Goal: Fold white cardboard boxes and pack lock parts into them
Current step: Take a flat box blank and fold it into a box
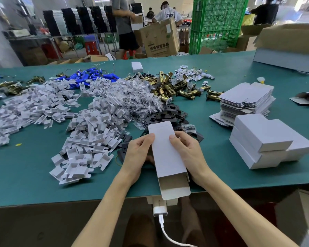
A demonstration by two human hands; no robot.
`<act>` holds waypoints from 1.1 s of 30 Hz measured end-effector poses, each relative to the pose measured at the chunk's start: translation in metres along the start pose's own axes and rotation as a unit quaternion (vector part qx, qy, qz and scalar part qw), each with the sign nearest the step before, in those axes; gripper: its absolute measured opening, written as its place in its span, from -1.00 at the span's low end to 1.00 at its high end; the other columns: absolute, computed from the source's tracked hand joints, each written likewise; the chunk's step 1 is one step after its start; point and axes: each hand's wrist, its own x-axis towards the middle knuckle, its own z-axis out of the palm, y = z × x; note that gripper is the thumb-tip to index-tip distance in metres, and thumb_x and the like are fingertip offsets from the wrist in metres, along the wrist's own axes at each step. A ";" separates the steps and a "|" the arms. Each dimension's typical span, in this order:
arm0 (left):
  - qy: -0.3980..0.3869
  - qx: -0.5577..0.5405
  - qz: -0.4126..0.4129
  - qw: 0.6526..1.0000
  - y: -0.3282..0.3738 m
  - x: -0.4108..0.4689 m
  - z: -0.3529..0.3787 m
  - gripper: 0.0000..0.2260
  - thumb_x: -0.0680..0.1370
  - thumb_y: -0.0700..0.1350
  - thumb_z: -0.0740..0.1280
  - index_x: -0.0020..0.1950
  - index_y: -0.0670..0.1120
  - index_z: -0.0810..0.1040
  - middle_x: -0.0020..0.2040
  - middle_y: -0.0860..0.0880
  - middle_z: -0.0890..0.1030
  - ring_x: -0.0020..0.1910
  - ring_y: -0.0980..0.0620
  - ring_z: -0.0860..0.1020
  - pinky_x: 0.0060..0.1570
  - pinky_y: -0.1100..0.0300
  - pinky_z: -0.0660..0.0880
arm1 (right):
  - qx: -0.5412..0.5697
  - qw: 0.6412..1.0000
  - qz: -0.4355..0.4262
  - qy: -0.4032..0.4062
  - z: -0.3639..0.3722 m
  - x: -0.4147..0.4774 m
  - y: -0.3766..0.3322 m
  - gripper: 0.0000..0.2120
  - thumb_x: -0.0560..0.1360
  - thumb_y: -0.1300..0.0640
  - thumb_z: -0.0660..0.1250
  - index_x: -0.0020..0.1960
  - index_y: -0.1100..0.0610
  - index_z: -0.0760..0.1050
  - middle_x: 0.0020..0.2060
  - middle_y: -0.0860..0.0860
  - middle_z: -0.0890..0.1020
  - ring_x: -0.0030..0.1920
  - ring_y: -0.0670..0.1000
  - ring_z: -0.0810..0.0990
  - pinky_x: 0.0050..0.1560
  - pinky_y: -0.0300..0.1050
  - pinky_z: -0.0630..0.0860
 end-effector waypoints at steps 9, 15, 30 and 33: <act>0.028 -0.013 -0.020 0.999 0.002 0.001 0.001 -0.62 0.71 0.03 0.27 -0.12 -0.15 0.74 -0.10 -0.24 0.73 -0.21 -0.14 0.68 -0.31 0.06 0.59 | 0.049 0.998 0.003 -0.033 -0.001 -0.004 -0.005 -0.84 0.64 0.03 0.35 0.15 0.00 0.67 0.04 0.09 0.73 -0.07 0.06 0.71 -0.16 -0.11 0.63; 0.018 -0.013 -0.024 0.999 0.001 0.002 -0.001 -0.64 0.72 0.01 0.26 -0.09 -0.12 0.75 -0.07 -0.22 0.74 -0.17 -0.12 0.69 -0.25 0.04 0.60 | 0.040 0.999 -0.005 -0.029 -0.001 -0.004 -0.004 -0.85 0.62 0.02 0.37 0.13 0.01 0.67 0.00 0.13 0.72 -0.09 0.07 0.70 -0.16 -0.07 0.64; 0.037 -0.001 -0.024 0.999 0.001 0.003 0.000 -0.61 0.69 0.02 0.30 -0.06 -0.28 0.71 -0.13 -0.23 0.73 -0.24 -0.11 0.67 -0.32 0.09 0.58 | 0.052 0.998 0.004 -0.022 -0.001 -0.004 -0.004 -0.88 0.62 0.06 0.38 0.08 0.04 0.67 0.00 0.18 0.71 -0.10 0.11 0.69 -0.14 -0.01 0.64; 0.033 0.002 -0.026 0.999 0.001 0.004 0.000 -0.63 0.71 -0.04 0.28 -0.18 -0.15 0.72 -0.21 -0.16 0.72 -0.29 -0.07 0.66 -0.36 0.12 0.58 | 0.047 0.999 0.004 -0.026 -0.001 -0.004 -0.004 -0.87 0.62 0.09 0.38 0.08 0.09 0.66 0.01 0.21 0.69 -0.11 0.10 0.67 -0.15 -0.04 0.63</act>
